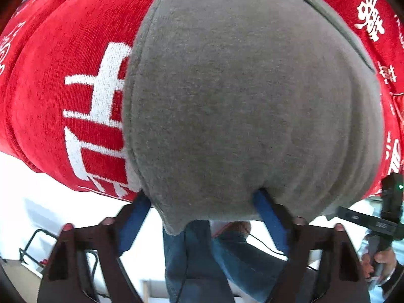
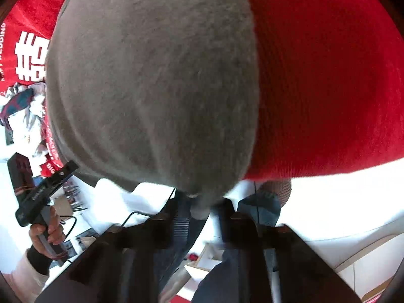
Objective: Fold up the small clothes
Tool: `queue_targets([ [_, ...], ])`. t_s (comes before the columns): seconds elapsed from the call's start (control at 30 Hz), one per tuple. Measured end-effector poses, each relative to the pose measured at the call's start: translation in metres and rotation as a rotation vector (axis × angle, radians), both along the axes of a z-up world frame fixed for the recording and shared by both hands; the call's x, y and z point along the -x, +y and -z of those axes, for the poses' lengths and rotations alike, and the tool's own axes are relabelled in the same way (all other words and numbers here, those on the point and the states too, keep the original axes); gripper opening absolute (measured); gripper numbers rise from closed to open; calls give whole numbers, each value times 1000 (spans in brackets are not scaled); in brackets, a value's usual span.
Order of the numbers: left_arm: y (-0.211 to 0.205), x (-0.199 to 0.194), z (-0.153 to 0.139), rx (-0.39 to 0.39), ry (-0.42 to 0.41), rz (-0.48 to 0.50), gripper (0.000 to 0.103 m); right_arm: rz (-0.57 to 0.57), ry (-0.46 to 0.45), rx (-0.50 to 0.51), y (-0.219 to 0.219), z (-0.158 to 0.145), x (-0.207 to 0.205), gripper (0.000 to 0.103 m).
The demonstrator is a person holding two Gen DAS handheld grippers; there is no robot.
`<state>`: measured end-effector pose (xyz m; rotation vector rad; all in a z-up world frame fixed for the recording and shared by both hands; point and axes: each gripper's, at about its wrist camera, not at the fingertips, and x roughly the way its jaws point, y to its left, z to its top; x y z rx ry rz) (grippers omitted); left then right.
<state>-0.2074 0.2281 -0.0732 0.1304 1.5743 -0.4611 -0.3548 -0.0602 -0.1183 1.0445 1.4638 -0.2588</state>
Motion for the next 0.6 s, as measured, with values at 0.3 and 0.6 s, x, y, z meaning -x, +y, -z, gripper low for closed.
queue_targets([
  [0.3,15,-12,-56,180,65,85,13,101,-299,-77,-21,-98,-17,11],
  [0.6,-15,-122,-120,359,-80,61,13,221,-420,27,-111,-135,-117,9],
])
